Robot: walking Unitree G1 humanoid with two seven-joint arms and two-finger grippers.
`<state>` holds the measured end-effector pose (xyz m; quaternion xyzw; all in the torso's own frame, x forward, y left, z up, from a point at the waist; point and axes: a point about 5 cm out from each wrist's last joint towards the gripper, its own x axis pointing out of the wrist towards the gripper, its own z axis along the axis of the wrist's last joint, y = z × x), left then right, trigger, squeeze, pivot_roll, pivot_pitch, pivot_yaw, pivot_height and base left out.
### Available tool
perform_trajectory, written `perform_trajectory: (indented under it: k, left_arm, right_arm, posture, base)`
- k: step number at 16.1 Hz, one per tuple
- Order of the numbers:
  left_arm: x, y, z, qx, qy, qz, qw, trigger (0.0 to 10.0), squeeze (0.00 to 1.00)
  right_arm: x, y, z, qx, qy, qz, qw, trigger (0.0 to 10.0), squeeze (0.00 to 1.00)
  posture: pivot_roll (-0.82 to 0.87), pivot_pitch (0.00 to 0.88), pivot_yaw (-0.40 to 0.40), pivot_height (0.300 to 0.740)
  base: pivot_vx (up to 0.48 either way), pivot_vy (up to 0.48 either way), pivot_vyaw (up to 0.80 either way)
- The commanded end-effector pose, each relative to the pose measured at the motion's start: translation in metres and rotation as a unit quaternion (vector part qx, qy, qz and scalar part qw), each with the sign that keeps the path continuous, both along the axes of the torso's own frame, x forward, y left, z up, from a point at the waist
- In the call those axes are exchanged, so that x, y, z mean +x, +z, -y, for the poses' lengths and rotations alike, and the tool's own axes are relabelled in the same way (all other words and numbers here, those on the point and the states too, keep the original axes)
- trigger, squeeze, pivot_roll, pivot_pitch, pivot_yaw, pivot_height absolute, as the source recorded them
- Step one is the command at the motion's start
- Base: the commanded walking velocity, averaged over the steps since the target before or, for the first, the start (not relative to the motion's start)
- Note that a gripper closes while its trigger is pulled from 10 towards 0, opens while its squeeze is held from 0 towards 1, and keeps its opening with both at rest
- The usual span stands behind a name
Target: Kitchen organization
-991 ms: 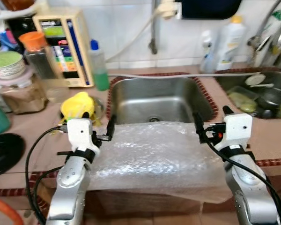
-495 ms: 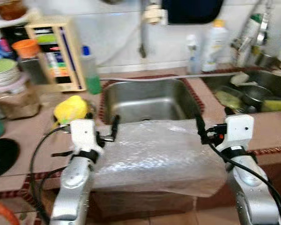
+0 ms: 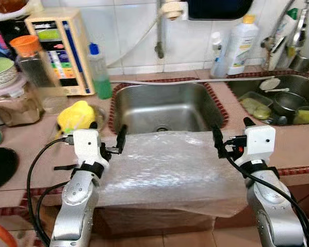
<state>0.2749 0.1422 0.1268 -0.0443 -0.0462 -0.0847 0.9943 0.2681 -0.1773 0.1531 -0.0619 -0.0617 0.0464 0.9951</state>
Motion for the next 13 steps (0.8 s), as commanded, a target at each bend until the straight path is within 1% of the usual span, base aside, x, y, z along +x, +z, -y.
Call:
perform_trajectory:
  k: [1, 6, 7, 10, 11, 13]
  left_arm:
    - [0.0, 0.004, 0.004, 0.002, -0.004, 0.007, 1.0, 10.0, 0.0]
    - [-0.001, 0.004, 0.0, 0.004, 0.001, 0.007, 1.0, 10.0, 0.0]
    - [-0.001, 0.005, 0.0, 0.006, 0.002, 0.008, 1.0, 10.0, 0.0]
    - [-0.003, 0.004, -0.003, 0.004, 0.011, 0.005, 1.0, 10.0, 0.0]
    - [-0.003, 0.003, -0.007, 0.006, 0.022, 0.001, 1.0, 10.0, 0.0]
    - [-0.002, 0.004, -0.009, 0.006, 0.035, -0.002, 0.999, 10.0, 0.0]
  right_arm:
    - [0.0, 0.002, 0.002, -0.006, 0.0, 0.003, 1.0, 10.0, 0.0]
    - [0.007, 0.01, 0.001, -0.017, 0.01, 0.009, 1.0, 10.0, 0.0]
    - [0.008, 0.012, 0.001, -0.019, 0.012, 0.01, 1.0, 10.0, 0.0]
    - [0.008, 0.01, -0.004, -0.021, 0.021, 0.01, 1.0, 10.0, 0.0]
    - [0.009, 0.007, -0.01, -0.018, 0.025, 0.009, 0.999, 10.0, 0.0]
    - [0.009, 0.006, -0.015, -0.01, 0.027, 0.012, 1.0, 10.0, 0.0]
  posture:
    - [-0.04, 0.0, 0.044, 0.74]
    - [-0.04, 0.0, 0.028, 0.74]
    - [-0.04, 0.0, 0.028, 0.74]
    - [-0.02, 0.0, 0.04, 0.74]
    - [-0.01, 0.0, 0.041, 0.74]
    - [-0.01, 0.0, 0.041, 0.74]
  base:
    - [0.0, -0.48, 0.0]
    - [0.0, -0.477, 0.0]
    - [0.0, -0.296, 0.0]
    - [0.0, 0.0, 0.0]
    - [0.0, 0.0, 0.0]
    - [0.0, 0.0, 0.0]
